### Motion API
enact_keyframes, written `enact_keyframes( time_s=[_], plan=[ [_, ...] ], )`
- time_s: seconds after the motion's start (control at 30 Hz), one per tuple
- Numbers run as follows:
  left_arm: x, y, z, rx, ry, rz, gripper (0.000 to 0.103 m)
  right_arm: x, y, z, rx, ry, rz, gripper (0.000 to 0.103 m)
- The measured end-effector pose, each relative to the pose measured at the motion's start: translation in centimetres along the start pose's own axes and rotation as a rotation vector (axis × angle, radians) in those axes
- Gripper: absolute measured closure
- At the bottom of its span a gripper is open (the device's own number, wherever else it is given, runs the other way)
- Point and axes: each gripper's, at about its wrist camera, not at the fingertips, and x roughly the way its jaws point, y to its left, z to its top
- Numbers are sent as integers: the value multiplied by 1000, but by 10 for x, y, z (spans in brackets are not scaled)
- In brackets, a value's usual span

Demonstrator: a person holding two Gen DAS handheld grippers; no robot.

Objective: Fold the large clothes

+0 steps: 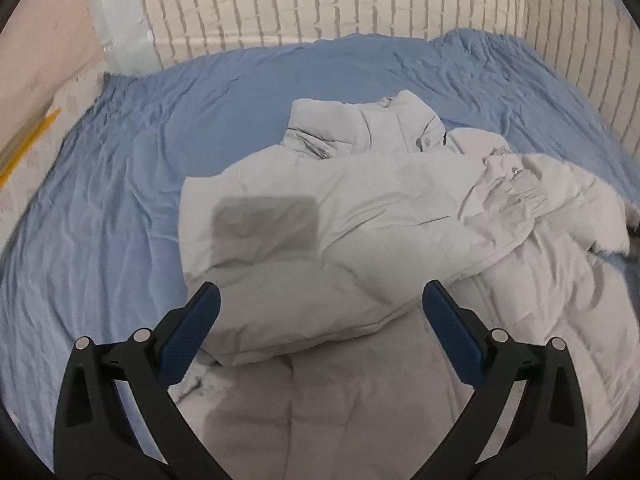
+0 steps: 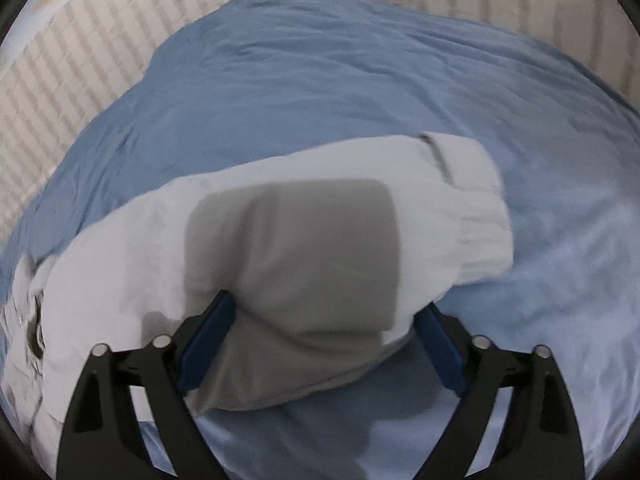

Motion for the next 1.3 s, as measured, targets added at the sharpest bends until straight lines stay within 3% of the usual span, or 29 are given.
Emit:
enact_keyframes(
  time_s=[0.03,0.17,0.3,0.53,0.67,0.87,1.07,1.23,1.3],
  plan=[
    [1,1,0,2,4,4,3,5,5,1,-19,16,15,35],
    [7,12,-5,-45,24,-54,3,-4,20,6,-79,13,53,77],
    [14,18,-11,-48,27,-44,3,-24,45,8,-167,-21,77,87],
    [18,41,-10,-72,17,-4,3,-81,114,-1,-288,-110,216,88],
    [18,58,-5,-91,22,-2,3,-98,157,5,-323,-99,318,88],
    [9,77,-1,-98,12,-12,3,-114,234,-22,-476,-53,431,88],
    [5,89,-4,-84,15,8,3,-96,311,-79,-676,30,408,88],
    [5,104,-10,-85,23,38,3,-65,336,-100,-718,110,378,88],
    [5,109,-13,-90,25,49,3,-69,340,-102,-719,120,405,88]
  ],
)
